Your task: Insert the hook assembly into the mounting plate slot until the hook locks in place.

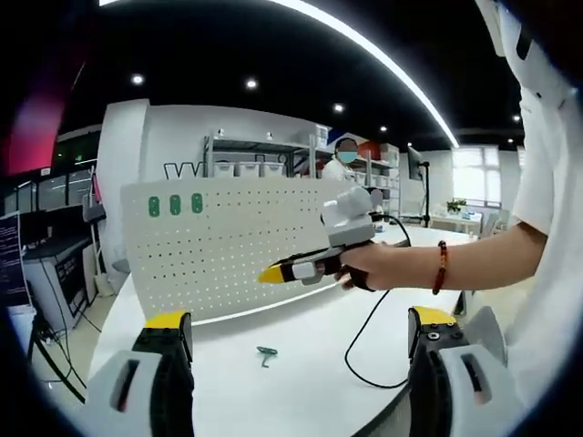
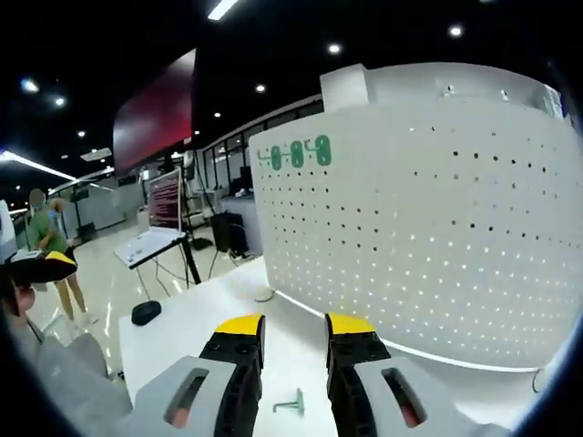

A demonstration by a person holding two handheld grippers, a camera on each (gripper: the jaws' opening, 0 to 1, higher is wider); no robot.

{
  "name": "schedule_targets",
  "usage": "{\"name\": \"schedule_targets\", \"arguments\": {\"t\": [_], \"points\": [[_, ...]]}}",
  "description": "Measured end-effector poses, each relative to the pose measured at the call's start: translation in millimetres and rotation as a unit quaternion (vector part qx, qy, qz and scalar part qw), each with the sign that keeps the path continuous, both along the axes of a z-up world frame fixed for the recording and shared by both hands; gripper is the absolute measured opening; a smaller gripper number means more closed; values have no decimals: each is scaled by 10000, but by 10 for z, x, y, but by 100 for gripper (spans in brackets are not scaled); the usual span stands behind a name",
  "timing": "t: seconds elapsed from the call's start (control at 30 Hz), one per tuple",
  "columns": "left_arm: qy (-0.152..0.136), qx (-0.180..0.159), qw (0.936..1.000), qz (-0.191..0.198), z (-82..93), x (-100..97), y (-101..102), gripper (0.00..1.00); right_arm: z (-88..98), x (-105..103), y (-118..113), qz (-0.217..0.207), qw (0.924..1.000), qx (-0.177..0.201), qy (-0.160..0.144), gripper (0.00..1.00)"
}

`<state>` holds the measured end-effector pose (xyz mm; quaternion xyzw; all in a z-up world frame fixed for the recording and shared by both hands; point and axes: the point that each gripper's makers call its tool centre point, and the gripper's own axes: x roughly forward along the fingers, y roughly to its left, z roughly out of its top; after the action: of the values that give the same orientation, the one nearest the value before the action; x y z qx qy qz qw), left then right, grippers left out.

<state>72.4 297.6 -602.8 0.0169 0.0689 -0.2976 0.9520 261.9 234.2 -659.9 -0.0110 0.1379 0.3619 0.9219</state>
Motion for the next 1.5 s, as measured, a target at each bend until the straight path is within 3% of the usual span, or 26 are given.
{"name": "schedule_targets", "arguments": {"t": [0.2,0.27,0.37,0.43,0.67,0.83,1.5], "points": [[-115,-46,9999,49,71,88,-35,100,-138,-46,2,153,9998,-112,-98,26],[-103,-73,9999,51,60,103,-58,100,-247,-84,36,351,9992,-108,157,27],[-54,-38,10000,57,7,110,-90,100,-308,-54,2,346,9989,-324,-55,28],[25,2,10000,79,-43,116,-95,100,-378,-85,2,412,9987,-258,126,28],[121,-77,9999,44,-120,127,-156,100,-590,-94,-78,421,9980,-368,285,27],[180,-69,9998,8,-148,187,-149,100,-855,-133,-143,367,9961,-525,600,26],[317,-36,9995,30,-251,373,-17,100,-1550,-190,-12,593,9871,-903,1184,20]]}}
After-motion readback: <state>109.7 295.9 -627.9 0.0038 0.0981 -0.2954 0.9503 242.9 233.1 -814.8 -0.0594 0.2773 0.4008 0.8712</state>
